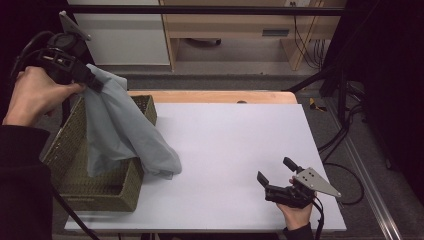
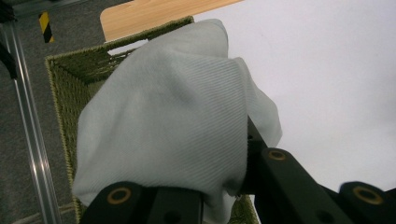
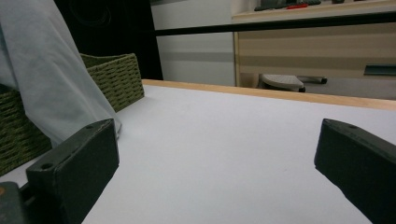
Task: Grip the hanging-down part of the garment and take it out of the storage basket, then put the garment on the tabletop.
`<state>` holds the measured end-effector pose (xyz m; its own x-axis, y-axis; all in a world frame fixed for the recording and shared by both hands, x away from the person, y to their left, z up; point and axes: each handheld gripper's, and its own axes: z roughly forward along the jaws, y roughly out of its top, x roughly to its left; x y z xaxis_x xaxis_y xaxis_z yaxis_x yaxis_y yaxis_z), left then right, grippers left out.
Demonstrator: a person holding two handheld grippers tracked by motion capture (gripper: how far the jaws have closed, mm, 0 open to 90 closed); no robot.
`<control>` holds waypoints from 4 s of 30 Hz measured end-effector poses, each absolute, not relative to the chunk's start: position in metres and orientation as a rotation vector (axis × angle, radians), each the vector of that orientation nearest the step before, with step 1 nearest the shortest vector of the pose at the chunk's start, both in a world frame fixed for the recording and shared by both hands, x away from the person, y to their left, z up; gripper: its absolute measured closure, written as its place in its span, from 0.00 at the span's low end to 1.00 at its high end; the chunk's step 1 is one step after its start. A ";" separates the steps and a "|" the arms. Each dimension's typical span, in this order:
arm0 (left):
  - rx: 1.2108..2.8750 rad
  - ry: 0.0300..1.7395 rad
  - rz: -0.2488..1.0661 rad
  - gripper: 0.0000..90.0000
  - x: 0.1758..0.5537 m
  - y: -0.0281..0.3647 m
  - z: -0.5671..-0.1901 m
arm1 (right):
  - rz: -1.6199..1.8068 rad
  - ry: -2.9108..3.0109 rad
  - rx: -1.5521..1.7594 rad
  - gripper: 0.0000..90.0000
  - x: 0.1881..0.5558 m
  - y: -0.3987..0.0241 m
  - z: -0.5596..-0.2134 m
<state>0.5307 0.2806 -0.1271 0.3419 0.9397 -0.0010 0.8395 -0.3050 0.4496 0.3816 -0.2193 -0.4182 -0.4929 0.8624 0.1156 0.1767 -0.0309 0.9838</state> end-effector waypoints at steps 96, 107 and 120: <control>2.424 0.996 0.221 0.92 0.528 0.088 -0.242 | 1.578 1.749 1.082 0.00 0.374 -0.216 -0.431; 2.476 0.979 0.171 0.91 0.532 0.083 -0.284 | 1.574 1.748 1.062 0.00 0.375 -0.217 -0.432; 2.462 0.978 0.122 0.85 0.531 0.082 -0.327 | 1.579 1.747 1.089 0.00 0.374 -0.217 -0.430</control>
<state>0.5314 0.0816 -0.3266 0.7402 0.6659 -0.0934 0.6227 -0.6263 0.4690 0.3743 -0.2174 -0.4304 -0.5273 0.8407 0.1234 0.2079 -0.0132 0.9781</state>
